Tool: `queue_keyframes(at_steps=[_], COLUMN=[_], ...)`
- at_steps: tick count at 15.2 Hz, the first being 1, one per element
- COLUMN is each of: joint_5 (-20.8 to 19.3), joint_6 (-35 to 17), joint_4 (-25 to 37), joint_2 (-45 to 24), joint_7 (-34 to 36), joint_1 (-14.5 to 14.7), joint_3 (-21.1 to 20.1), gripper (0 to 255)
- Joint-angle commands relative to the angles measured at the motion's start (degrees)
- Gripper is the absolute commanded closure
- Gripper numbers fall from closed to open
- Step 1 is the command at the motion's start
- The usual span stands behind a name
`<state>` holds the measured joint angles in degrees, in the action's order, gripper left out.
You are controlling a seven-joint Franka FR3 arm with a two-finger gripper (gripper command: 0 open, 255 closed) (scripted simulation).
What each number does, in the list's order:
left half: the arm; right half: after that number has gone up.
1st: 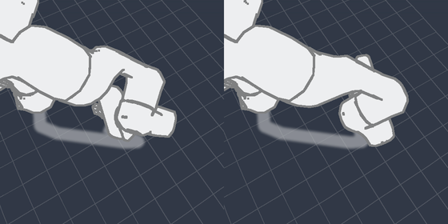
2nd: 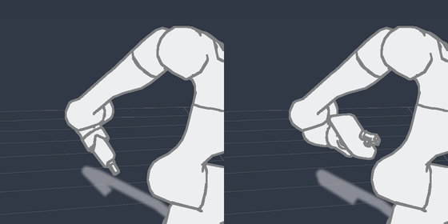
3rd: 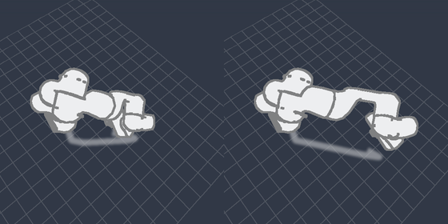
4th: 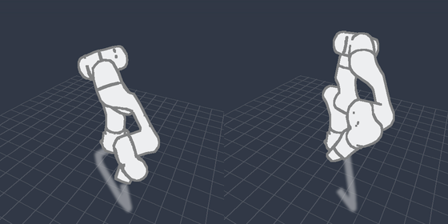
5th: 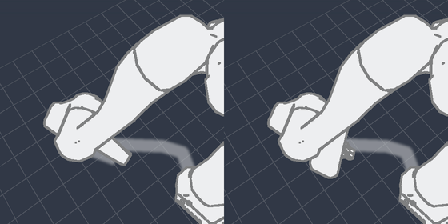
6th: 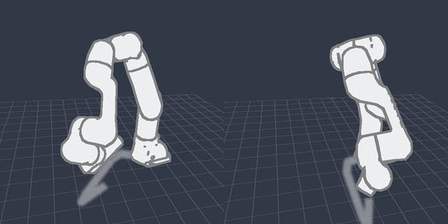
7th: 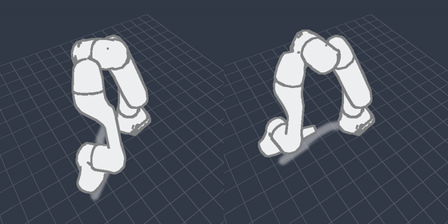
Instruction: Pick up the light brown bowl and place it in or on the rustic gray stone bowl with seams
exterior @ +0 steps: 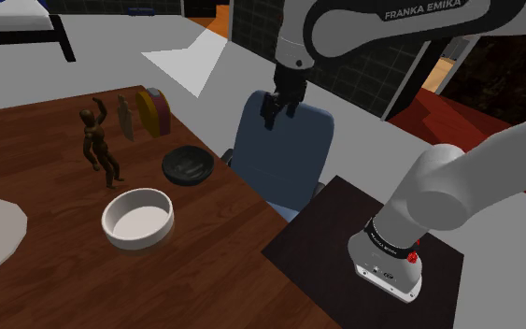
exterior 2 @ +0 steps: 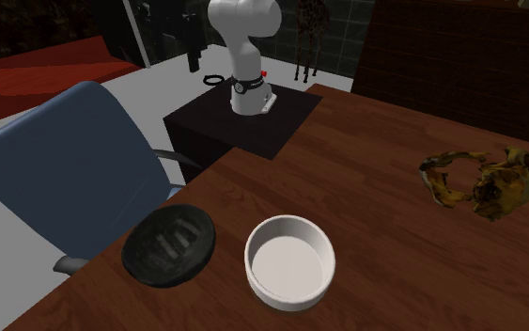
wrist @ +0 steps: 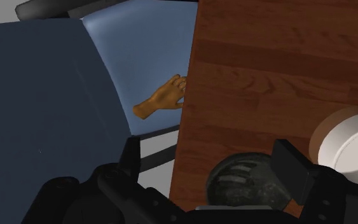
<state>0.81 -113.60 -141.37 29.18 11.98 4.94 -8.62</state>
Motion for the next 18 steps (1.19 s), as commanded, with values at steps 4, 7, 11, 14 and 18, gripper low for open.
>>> queue_keyframes(at_steps=[4,7,11,14,18], joint_5=[0.8,0.3,-1.7,-4.0,-7.8], joint_6=[-7.0,-10.5,-14.5,-16.8,-18.9], joint_4=[1.7,3.9,7.8,11.5,17.5], joint_2=[-8.8,-14.6,-22.9,-29.3,-38.1], joint_7=[5.6,9.1,14.1,18.1,23.5], joint_1=[1.3,1.8,2.5,3.3,5.1], joint_3=[-4.3,-6.6,-9.3,-10.7,-11.7], gripper=[0,0,0,0,0])
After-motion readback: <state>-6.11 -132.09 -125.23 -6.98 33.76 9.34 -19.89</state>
